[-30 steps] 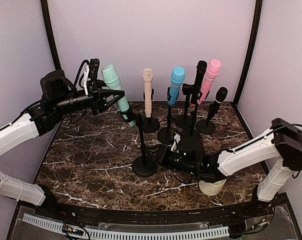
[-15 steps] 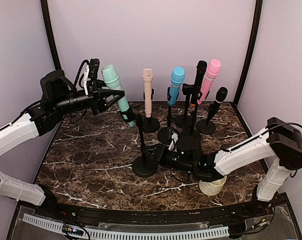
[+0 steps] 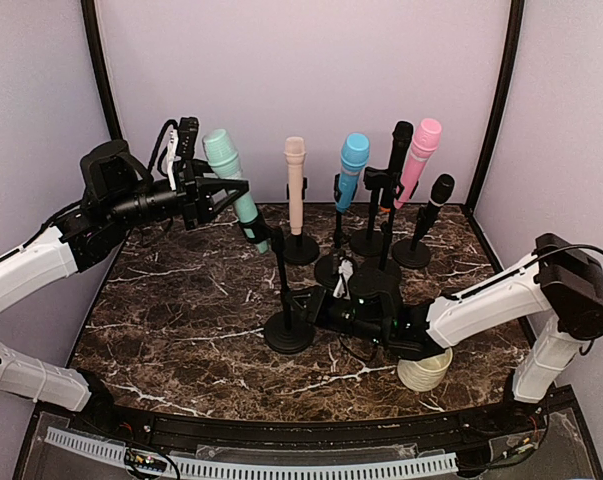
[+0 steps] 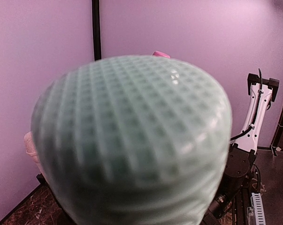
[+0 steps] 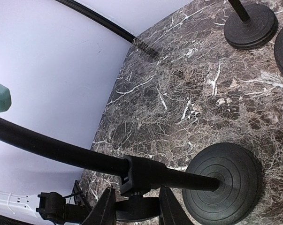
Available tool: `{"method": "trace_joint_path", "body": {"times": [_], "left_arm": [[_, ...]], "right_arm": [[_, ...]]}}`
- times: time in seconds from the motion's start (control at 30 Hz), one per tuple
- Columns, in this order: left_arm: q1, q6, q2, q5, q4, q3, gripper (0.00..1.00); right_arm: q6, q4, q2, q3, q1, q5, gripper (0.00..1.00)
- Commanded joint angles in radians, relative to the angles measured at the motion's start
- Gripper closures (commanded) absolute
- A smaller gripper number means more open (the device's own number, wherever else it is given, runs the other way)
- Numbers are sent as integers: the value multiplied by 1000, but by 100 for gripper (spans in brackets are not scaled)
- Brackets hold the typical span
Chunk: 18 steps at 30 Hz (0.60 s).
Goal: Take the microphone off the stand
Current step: Unscrew the knob on the stand of the microphone stand.
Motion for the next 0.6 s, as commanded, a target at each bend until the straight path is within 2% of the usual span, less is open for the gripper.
{"method": "trace_joint_path", "body": {"times": [0.0,0.33,0.57], "left_arm": [[8,71,22,-20,-131,-48,78],[7,68,25,-18,-130,-47,78],[7,68,29,-17,-128,-48,78]], "right_arm": [[-111,-78,-22,50,4,56,84],[-507,-342,-67,128,50,234,87],[-786,-409,-78,149,71,291,87]]}}
